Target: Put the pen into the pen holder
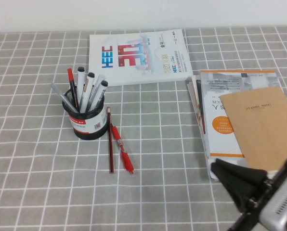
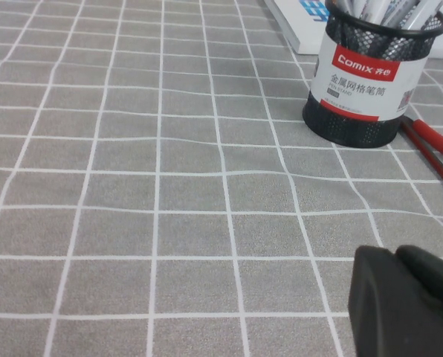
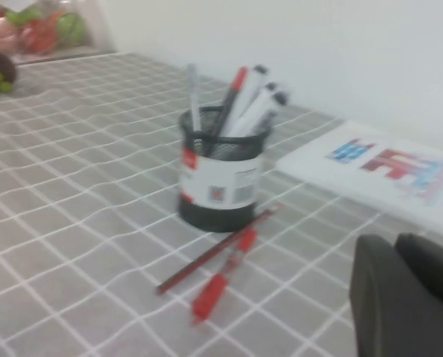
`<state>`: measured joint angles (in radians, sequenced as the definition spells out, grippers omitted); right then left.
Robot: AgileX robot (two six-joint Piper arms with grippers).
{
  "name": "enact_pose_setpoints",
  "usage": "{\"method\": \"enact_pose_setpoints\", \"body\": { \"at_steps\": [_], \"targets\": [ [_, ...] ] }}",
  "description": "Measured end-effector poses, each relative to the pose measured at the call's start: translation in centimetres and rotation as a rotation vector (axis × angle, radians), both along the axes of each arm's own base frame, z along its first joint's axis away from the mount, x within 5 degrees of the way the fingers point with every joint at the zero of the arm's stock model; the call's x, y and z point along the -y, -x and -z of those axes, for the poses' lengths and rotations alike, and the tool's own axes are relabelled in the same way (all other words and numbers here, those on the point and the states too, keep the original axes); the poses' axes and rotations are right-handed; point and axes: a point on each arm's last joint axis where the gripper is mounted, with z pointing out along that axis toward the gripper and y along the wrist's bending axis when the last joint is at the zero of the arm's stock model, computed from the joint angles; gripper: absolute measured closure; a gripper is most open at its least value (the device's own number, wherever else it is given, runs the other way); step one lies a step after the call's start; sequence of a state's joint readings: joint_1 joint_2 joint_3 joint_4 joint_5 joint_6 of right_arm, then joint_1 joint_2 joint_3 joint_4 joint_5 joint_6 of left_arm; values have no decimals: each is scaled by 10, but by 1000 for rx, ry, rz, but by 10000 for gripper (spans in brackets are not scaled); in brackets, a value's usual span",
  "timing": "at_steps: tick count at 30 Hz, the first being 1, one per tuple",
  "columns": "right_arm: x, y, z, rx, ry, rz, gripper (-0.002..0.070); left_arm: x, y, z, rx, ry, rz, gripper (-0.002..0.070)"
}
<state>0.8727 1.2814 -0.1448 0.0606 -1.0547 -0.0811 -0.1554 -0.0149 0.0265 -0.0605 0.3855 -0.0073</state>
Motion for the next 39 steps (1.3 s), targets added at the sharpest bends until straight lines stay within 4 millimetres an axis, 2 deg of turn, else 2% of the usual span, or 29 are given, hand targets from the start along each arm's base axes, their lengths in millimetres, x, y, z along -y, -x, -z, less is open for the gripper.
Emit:
{"method": "enact_pose_setpoints", "body": {
  "at_steps": [7, 13, 19, 26, 33, 39],
  "targets": [
    [21, 11, -15, -30, -17, 62, 688, 0, 0, 0, 0, 0, 0, 680],
    [54, 20, -27, -102, 5, 150, 688, 0, 0, 0, 0, 0, 0, 680],
    [94, 30, -28, -114, 76, 352, 688, 0, 0, 0, 0, 0, 0, 680],
    [128, 55, -22, -179, 112, 615, 688, 0, 0, 0, 0, -2, 0, 680],
    [141, 79, -9, -250, 123, 813, 689, 0, 0, 0, 0, -2, 0, 680],
    [142, 81, 3, -311, 154, 838, 688, 0, 0, 0, 0, -2, 0, 680]
  ]
}}
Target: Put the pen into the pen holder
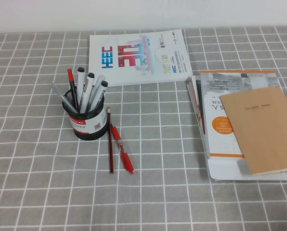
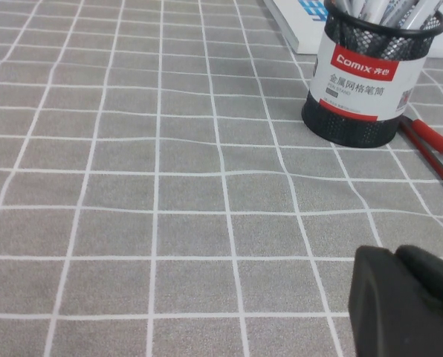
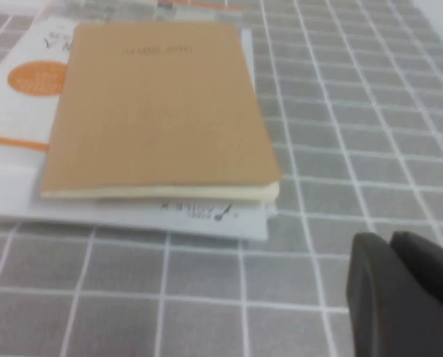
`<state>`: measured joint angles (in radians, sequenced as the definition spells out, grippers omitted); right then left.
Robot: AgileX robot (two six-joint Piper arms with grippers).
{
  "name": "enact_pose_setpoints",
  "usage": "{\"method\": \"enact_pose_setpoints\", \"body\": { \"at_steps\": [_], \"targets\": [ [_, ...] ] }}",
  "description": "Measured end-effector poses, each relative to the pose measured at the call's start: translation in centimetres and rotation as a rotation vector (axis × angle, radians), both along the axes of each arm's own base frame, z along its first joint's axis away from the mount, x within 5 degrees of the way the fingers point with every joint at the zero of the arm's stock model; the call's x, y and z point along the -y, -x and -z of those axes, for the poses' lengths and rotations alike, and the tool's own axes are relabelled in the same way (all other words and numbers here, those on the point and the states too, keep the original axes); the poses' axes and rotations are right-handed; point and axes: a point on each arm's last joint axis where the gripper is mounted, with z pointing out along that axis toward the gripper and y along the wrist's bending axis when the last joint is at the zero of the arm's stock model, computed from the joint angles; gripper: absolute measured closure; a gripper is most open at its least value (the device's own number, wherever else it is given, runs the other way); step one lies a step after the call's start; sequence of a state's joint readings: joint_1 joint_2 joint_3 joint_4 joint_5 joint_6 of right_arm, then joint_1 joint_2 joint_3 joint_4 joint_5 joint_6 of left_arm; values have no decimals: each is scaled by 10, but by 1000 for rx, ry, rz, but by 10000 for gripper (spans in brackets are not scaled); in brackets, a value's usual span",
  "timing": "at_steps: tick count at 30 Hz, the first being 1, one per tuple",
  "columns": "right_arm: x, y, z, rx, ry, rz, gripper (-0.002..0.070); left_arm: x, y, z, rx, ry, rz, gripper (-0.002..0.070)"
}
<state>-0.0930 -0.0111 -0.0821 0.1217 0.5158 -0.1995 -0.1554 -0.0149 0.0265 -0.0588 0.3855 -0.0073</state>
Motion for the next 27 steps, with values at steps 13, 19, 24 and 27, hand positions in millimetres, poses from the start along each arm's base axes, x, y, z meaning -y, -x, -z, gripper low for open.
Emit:
{"method": "enact_pose_setpoints", "body": {
  "at_steps": [13, 19, 24, 27],
  "targets": [
    [-2, -6, 25, 24, -46, -7, 688, 0, 0, 0, 0, 0, 0, 680],
    [-3, -6, 25, 22, -176, 5, 688, 0, 0, 0, 0, 0, 0, 680],
    [-7, -5, 25, 10, -240, -64, 688, 0, 0, 0, 0, -2, 0, 680],
    [-8, -5, 25, 6, -237, -89, 688, 0, 0, 0, 0, -2, 0, 680]
  ]
}}
